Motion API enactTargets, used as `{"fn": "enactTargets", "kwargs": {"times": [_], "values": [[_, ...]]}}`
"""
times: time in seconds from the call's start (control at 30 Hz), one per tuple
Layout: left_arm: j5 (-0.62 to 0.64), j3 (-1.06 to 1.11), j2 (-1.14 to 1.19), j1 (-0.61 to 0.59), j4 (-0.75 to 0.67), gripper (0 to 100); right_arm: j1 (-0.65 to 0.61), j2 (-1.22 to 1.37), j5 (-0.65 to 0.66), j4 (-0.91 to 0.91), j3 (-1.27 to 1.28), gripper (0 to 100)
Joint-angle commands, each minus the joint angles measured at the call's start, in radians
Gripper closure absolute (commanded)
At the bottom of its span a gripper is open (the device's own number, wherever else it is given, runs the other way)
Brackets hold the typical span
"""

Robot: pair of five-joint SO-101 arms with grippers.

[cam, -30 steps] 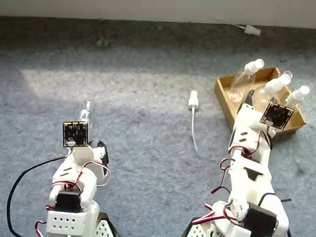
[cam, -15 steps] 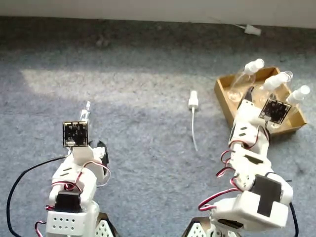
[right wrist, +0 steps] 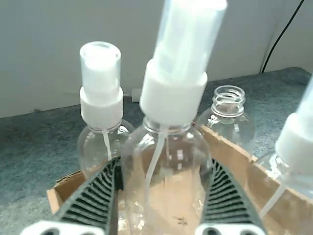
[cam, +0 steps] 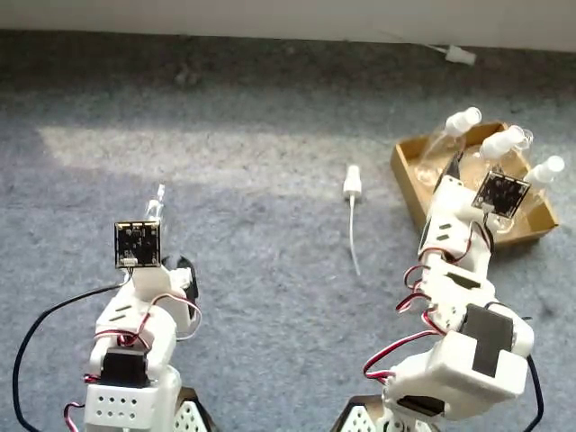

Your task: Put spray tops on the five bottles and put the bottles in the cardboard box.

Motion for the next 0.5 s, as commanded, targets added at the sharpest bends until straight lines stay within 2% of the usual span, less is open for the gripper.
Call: {"fn": "enactTargets", "kwargs": {"times": [0.0,0.47], "values": [[-0.008,0.001,-0.013,-0.008,-0.006,99,-0.044,-0.012,-0.005,-0.025,-0.053,90.9],[-0.008,0.005,-0.013,-0.008,-0.006,99,-0.047,-0.008,-0.005,-0.022,-0.097,90.9]]}}
